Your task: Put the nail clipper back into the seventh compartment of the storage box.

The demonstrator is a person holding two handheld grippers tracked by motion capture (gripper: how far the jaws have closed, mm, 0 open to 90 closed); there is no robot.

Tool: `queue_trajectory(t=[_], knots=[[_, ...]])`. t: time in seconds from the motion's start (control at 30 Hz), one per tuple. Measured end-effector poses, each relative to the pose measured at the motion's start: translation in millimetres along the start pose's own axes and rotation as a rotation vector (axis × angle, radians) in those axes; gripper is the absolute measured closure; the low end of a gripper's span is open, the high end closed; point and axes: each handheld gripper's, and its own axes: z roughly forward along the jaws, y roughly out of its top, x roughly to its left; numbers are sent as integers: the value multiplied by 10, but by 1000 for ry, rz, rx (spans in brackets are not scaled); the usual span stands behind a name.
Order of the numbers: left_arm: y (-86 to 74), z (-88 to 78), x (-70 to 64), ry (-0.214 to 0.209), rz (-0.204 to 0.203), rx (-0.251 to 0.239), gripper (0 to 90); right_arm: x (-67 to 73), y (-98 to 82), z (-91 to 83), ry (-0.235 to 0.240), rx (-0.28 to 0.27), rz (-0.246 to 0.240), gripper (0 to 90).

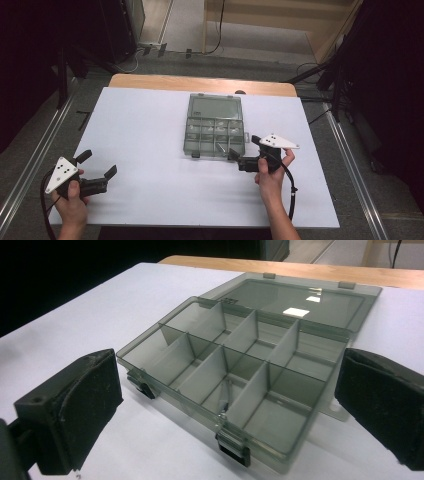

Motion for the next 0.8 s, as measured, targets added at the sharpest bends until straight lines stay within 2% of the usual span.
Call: queue_trajectory(t=[0.2,0.37,0.63,0.8], knots=[[0,0,-2,0,0,1,0,-65,-38,-94,-18,-10,7,0],[-1,-3,-4,2,-1,0,0,-113,-100,-198,-32,-28,-11,0],[-1,-4,-3,2,0,0,0,-196,-184,-357,-53,-54,-9,0],[-1,-3,-4,2,-1,0,0,-235,-250,-424,-64,-50,-12,0]])
